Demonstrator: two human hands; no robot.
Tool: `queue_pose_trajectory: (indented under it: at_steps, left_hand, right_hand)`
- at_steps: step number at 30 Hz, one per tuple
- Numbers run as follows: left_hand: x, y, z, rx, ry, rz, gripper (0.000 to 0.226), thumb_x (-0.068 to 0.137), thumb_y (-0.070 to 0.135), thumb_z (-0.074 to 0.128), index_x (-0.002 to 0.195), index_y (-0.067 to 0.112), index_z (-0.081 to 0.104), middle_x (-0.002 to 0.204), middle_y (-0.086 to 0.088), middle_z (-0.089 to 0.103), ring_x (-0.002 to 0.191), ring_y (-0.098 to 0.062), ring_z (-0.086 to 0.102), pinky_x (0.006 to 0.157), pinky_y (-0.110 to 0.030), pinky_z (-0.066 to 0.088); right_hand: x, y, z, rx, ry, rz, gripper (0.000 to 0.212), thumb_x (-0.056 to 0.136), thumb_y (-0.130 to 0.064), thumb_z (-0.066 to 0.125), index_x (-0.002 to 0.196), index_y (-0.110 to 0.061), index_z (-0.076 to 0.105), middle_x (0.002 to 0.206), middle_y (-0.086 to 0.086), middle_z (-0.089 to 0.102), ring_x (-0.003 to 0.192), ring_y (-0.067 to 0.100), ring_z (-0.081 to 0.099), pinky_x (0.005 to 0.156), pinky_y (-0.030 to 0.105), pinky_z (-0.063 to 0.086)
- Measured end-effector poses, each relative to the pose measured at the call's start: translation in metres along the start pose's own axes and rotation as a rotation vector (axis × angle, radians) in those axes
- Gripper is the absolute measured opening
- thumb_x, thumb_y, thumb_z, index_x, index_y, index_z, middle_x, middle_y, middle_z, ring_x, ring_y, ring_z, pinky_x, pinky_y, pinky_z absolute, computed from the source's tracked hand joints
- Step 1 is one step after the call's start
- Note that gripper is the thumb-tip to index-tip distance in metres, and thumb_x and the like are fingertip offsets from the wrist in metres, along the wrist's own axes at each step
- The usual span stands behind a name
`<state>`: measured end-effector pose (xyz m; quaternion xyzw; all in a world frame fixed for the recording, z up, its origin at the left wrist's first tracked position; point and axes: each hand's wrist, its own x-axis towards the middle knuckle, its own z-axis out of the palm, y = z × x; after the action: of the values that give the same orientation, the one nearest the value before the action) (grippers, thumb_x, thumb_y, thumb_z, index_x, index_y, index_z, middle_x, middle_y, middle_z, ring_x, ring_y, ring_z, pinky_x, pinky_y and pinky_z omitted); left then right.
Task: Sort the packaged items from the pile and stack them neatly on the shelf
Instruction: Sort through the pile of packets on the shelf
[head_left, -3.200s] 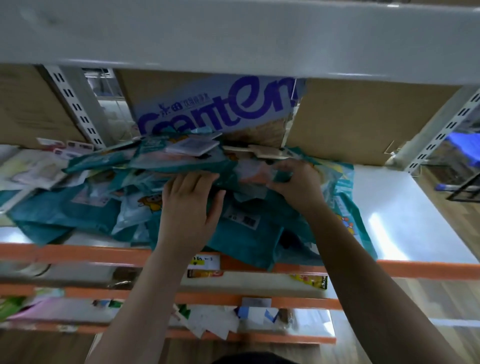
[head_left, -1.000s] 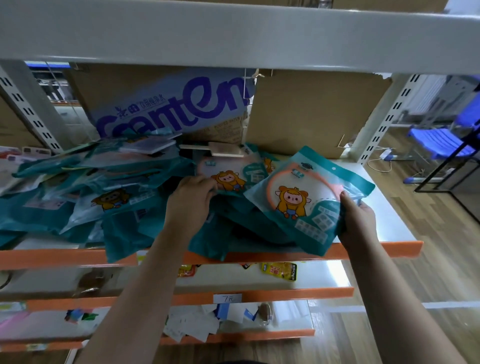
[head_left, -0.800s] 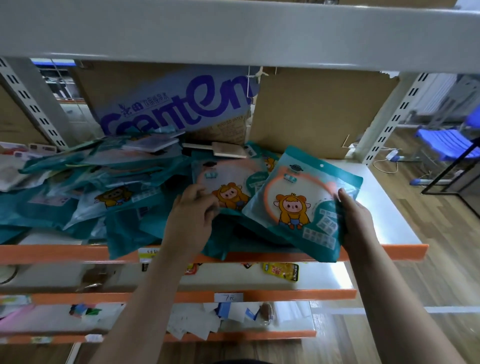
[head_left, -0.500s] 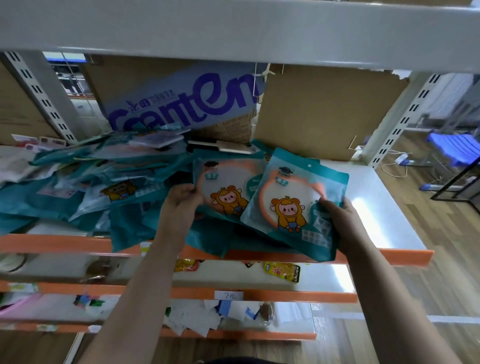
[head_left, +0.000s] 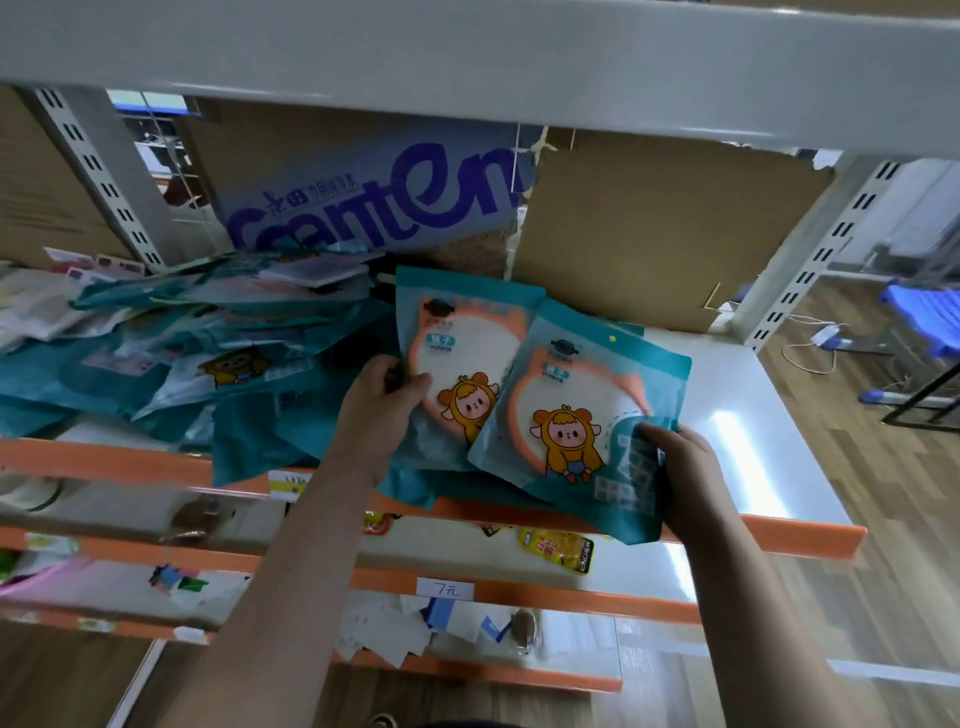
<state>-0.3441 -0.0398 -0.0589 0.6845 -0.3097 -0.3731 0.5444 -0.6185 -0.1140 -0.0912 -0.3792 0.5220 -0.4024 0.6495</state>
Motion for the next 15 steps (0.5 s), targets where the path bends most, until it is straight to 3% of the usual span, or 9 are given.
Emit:
queue_pose_trajectory:
  at_steps: [2,5,11,15]
  left_hand:
    - [-0.008,0.002,0.0,-0.028,0.022,0.04,0.013,0.09,0.016,0.066,0.089,0.025,0.057,0.099,-0.007,0.067,0.099,-0.031,0.064,0.087,-0.045,0.052]
    - [-0.019,0.005,-0.012,0.058,0.103,0.13,0.014,0.077,0.033,0.065,0.088,0.033,0.056,0.1,-0.01,0.066,0.096,-0.033,0.063,0.087,-0.055,0.052]
    - [-0.038,-0.002,-0.068,0.025,0.256,0.208,0.021,0.076,0.038,0.064,0.096,0.041,0.057,0.104,-0.004,0.071,0.095,-0.031,0.068,0.085,-0.061,0.053]
    - [-0.05,-0.011,-0.117,-0.065,0.381,0.202,0.037,0.09,0.011,0.059,0.089,0.048,0.059,0.096,0.008,0.072,0.09,-0.024,0.07,0.083,-0.056,0.056]
  right_hand:
    - [-0.003,0.001,-0.002,0.02,-0.024,-0.057,0.016,0.097,-0.017,0.053,0.105,-0.006,0.061,0.086,0.009,0.07,0.075,0.022,0.069,0.066,0.037,0.06]
    - [-0.005,-0.005,0.006,-0.012,-0.046,-0.131,0.017,0.097,-0.018,0.053,0.102,-0.006,0.064,0.09,0.01,0.072,0.08,0.023,0.071,0.073,0.04,0.06]
    - [-0.012,-0.007,0.058,-0.065,-0.098,-0.272,0.025,0.098,-0.023,0.053,0.108,-0.003,0.063,0.097,0.014,0.07,0.087,0.028,0.069,0.08,0.045,0.059]
    - [-0.021,0.001,0.115,-0.068,-0.087,-0.384,0.013,0.099,-0.02,0.054,0.099,-0.013,0.065,0.086,0.005,0.068,0.078,0.023,0.066,0.074,0.043,0.056]
